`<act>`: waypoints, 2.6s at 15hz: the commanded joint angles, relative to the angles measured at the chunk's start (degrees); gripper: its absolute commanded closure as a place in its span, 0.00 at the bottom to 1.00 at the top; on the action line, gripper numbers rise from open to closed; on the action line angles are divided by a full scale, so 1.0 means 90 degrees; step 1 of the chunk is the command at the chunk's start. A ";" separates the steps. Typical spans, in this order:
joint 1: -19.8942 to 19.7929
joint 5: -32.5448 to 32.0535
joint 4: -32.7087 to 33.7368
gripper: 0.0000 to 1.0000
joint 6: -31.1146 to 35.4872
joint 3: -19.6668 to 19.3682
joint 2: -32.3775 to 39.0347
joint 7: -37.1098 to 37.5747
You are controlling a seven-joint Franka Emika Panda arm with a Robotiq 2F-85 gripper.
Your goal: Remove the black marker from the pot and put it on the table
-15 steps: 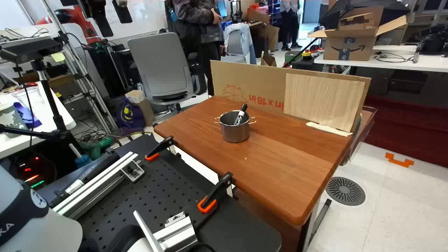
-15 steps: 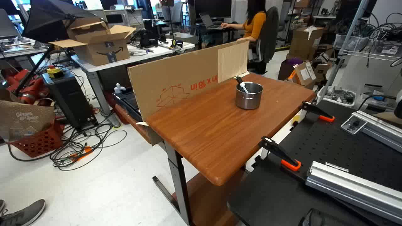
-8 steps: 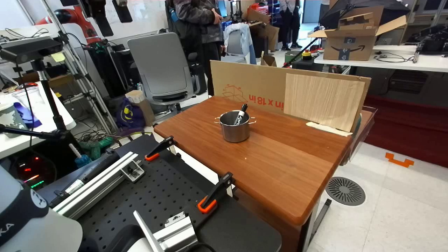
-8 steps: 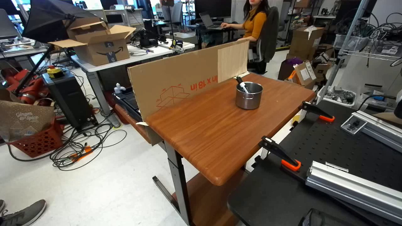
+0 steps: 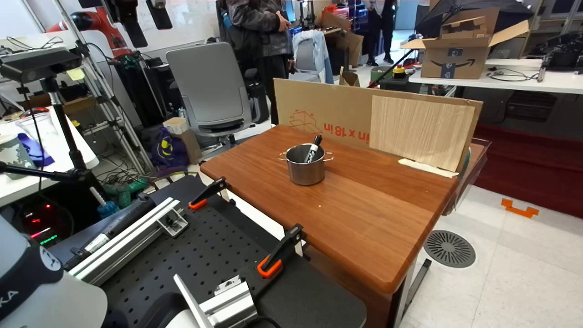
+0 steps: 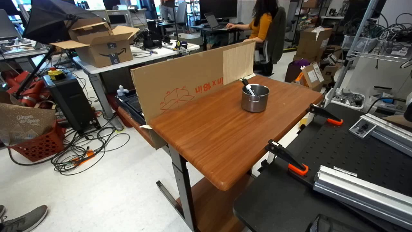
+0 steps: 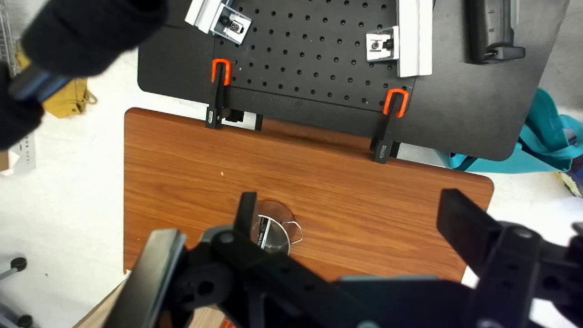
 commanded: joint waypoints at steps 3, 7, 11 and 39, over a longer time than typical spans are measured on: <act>0.0141 -0.0077 0.0012 0.00 -0.0015 -0.0115 0.0031 0.0079; 0.0102 -0.0161 -0.0088 0.00 0.0191 -0.0150 0.0028 0.0054; 0.0051 -0.0346 -0.0199 0.00 0.0726 -0.0255 0.0165 -0.0053; -0.0663 0.1047 0.1553 0.00 0.4812 -0.1672 0.5540 -0.2129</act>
